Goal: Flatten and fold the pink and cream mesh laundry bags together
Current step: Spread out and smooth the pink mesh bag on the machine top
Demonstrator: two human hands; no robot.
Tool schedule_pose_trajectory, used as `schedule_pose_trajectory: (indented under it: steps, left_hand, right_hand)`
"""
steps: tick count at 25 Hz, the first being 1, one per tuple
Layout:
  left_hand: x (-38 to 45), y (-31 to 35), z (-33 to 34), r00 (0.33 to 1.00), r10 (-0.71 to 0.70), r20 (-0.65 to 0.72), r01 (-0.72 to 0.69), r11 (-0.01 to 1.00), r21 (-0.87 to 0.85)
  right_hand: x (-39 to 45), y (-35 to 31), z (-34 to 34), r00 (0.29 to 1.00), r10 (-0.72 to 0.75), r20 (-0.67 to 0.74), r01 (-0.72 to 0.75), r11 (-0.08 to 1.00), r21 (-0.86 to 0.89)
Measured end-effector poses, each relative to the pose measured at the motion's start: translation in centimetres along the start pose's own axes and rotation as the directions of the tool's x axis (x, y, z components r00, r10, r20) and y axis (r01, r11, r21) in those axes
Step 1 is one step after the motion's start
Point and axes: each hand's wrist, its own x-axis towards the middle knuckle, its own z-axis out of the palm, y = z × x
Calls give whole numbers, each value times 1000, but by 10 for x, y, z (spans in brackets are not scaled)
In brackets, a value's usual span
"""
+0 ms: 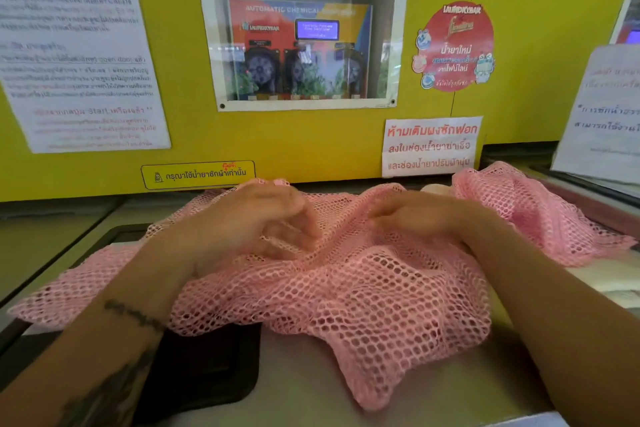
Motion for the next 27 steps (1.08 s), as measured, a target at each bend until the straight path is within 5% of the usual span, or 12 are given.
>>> schedule_pose_trajectory:
  steps: [1, 3, 5, 8, 12, 16, 18, 20, 23, 27]
  left_hand:
    - [4, -3, 6, 992, 32, -120, -20, 994, 104]
    - [9, -12, 18, 995, -15, -97, 53, 916, 398]
    - [17, -29, 25, 980, -200, -24, 155, 676, 720]
    - [31, -45, 22, 931, -307, -198, 333, 486, 808]
    - [32, -62, -4, 868, -279, -412, 497, 457, 738]
    - [27, -58, -17, 811, -214, -544, 573, 473, 669]
    - [25, -47, -15, 839, -26, -544, 450, 596, 665]
    - [20, -34, -10, 867, 191, -460, 170, 755, 633]
    - [15, -25, 4, 956, 194, -221, -42, 834, 549]
    - [16, -31, 10, 997, -39, -65, 73, 714, 697]
  right_hand:
    - [-1, -2, 5, 999, 2, 53, 2, 998, -62]
    - [5, 1, 13, 1000, -18, -26, 16, 997, -73]
    - [8, 3, 13, 981, -50, -186, 50, 999, -4]
    - [0, -2, 4, 956, -72, -286, 98, 992, 77]
    - [-23, -33, -2, 954, -198, -225, 238, 956, 169]
    - [-33, -51, 7, 971, -236, 33, 233, 969, 77]
    - [-33, -55, 15, 971, -131, 201, 151, 985, -85]
    - [-31, -57, 23, 963, -53, 263, 108, 974, -200]
    - [-26, -55, 28, 984, -123, 127, 145, 972, -185]
    - [-20, -38, 15, 965, -188, -184, 167, 978, -123]
